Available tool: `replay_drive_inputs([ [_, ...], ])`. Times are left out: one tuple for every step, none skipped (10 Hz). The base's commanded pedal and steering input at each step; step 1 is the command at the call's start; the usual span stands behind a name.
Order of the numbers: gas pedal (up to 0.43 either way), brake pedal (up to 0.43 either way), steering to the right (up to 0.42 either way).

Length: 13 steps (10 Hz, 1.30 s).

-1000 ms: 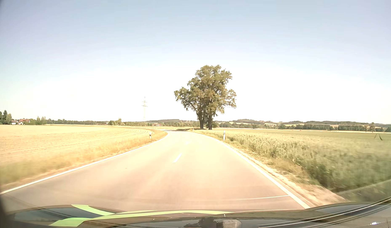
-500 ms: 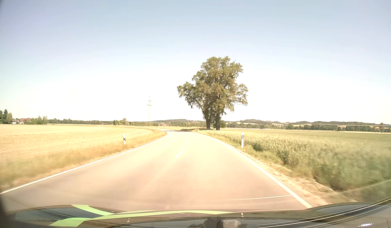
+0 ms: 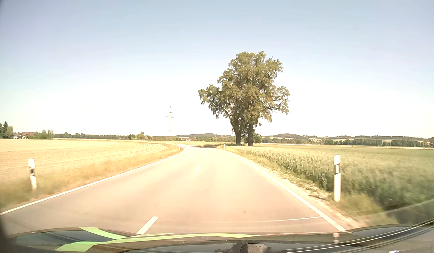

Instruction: Follow the waypoints while adhering to traffic rules and regulations

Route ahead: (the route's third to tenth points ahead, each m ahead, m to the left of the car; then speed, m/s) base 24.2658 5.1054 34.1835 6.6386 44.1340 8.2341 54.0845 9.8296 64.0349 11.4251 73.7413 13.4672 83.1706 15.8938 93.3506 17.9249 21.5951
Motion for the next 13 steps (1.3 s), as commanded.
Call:
replay_drive_inputs([
  [0.24, 0.0, -0.017],
  [0.24, 0.0, -0.018],
  [0.24, 0.0, -0.019],
  [0.24, 0.0, -0.019],
  [0.24, 0.0, -0.019],
  [0.24, 0.0, -0.019],
  [0.24, 0.0, -0.019],
  [0.24, 0.0, -0.019],
  [0.24, 0.0, -0.019],
  [0.24, 0.0, -0.019],
  [0.24, 0.0, -0.019],
  [0.24, 0.0, -0.019],
  [0.24, 0.0, -0.021],
])
